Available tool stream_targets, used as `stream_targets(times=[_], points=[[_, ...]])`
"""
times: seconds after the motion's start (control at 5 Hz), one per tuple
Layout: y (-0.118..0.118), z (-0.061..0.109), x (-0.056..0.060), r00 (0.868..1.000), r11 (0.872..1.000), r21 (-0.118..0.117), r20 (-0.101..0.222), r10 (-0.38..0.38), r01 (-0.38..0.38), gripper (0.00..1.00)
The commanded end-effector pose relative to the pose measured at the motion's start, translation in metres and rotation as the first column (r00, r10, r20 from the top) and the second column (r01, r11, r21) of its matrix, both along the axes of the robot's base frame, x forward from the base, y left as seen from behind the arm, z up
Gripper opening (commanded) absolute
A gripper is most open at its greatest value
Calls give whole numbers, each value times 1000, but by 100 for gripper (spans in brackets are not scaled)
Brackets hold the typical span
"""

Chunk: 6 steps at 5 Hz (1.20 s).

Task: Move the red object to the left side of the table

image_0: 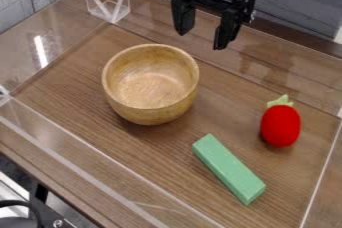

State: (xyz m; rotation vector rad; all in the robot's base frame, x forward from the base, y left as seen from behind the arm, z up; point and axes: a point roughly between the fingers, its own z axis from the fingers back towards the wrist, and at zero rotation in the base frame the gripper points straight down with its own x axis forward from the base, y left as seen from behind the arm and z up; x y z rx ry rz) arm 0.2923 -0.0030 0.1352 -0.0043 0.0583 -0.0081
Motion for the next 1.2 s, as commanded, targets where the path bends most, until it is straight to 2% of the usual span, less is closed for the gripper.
stream_targets(times=[0.0,0.2,0.4,0.6,0.8,1.0], points=[[-19,-6,-11,999,999,-9,-34,-31,31,100],[-53,-24,-18,999,1000,-27,-32,12,-13,100],[-92,-40,-18,998,997,-50,-19,62,-63,100],[-119,-53,-16,998,996,-69,3,60,-60,100],[-132,-65,-13,995,992,-89,35,89,-85,100],[-130,-76,-10,987,986,-90,60,148,-142,100]])
